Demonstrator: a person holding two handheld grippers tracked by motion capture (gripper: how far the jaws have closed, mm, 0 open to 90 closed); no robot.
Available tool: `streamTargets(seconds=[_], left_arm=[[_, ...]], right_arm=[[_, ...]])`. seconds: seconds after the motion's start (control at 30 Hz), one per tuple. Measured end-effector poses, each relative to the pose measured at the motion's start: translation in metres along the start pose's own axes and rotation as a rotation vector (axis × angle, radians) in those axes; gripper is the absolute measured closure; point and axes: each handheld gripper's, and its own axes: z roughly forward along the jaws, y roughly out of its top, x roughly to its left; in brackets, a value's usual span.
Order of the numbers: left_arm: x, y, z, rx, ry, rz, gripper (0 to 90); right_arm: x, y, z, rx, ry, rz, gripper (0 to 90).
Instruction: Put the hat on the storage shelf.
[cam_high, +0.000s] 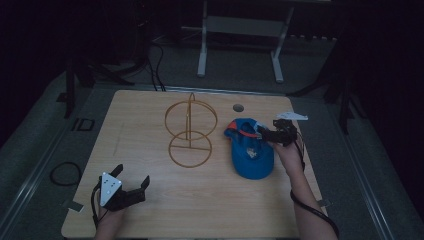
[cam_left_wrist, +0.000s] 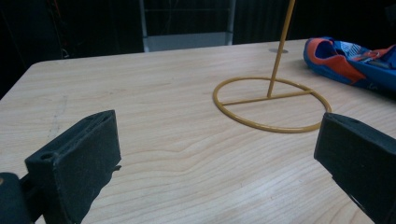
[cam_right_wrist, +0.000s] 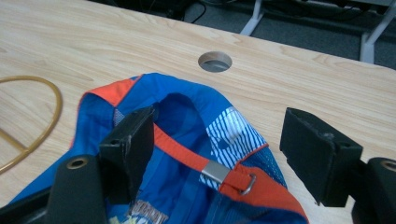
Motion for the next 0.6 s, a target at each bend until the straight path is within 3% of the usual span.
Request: streamTargets(seconds=[0.23, 0.43, 0.6], left_arm=[[0.001, 0.000, 0.000, 0.002, -0.002, -0.004, 0.8], [0.000, 0.001, -0.002, 0.001, 0.004, 0.014, 0.7], [0.002, 0.001, -0.003, -0.009, 0.007, 0.000, 0.8]], right_arm=[[-0.006, 0.000, 0.025, 0.050, 0.015, 0.057, 29.2], [-0.009, -0.003, 0.041, 0.083, -0.032, 0.038, 32.9], [-0.013, -0.004, 0.054, 0.108, -0.031, 0.067, 34.3]])
